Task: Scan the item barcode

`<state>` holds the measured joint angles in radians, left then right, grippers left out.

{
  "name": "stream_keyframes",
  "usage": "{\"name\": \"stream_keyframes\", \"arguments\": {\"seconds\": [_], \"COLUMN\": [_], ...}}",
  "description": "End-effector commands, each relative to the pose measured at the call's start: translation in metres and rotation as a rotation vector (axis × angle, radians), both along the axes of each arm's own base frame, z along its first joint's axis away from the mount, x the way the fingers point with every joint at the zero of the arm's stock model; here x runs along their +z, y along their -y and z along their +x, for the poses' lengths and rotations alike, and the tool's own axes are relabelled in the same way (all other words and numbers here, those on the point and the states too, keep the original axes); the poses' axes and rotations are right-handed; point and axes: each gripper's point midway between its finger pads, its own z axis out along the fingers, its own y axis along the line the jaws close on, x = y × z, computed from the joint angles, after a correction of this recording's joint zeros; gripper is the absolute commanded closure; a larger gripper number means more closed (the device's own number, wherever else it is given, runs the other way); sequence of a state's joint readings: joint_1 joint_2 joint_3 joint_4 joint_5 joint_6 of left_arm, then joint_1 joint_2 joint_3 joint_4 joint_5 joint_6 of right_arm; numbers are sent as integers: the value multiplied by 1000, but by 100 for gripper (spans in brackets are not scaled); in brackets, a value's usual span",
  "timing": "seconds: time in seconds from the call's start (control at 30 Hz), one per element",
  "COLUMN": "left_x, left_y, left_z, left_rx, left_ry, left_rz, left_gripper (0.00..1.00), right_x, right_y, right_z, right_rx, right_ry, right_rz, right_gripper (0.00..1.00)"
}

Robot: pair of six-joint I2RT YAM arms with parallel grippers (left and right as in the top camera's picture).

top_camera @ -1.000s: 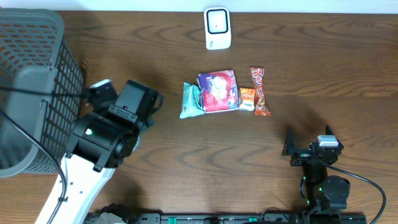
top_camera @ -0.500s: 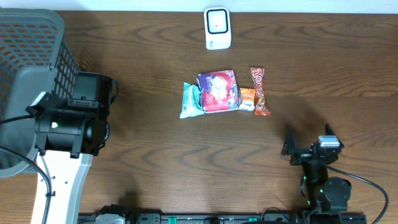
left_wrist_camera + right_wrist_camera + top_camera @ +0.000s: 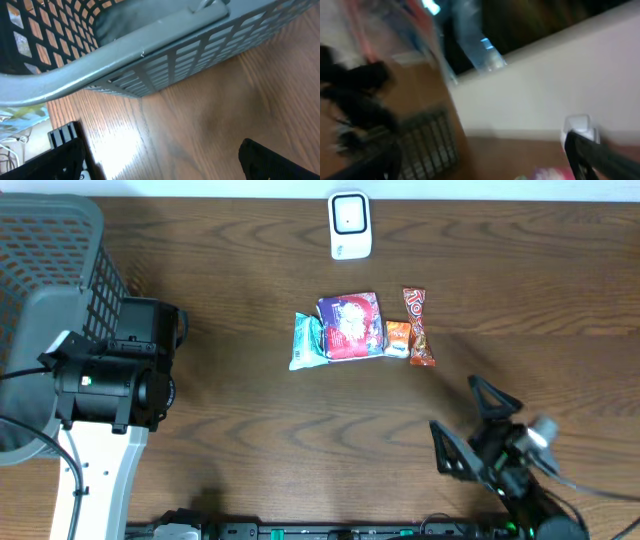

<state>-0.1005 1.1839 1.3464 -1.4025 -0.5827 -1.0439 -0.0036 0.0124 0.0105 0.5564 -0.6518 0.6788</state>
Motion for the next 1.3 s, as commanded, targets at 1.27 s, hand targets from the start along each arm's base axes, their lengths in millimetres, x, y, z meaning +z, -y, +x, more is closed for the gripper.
{"name": "stream_keyframes", "arguments": {"seconds": [1.27], "left_x": [0], "left_y": [-4], "left_z": [-1], "left_rx": [13], "left_ry": [-8], "left_rz": [23], "left_gripper": [2], "right_x": [-60], "right_y": [-20], "right_z": [102], "right_rx": [247], "right_ry": [-1413], "right_rz": [-426], "right_gripper": [1]}}
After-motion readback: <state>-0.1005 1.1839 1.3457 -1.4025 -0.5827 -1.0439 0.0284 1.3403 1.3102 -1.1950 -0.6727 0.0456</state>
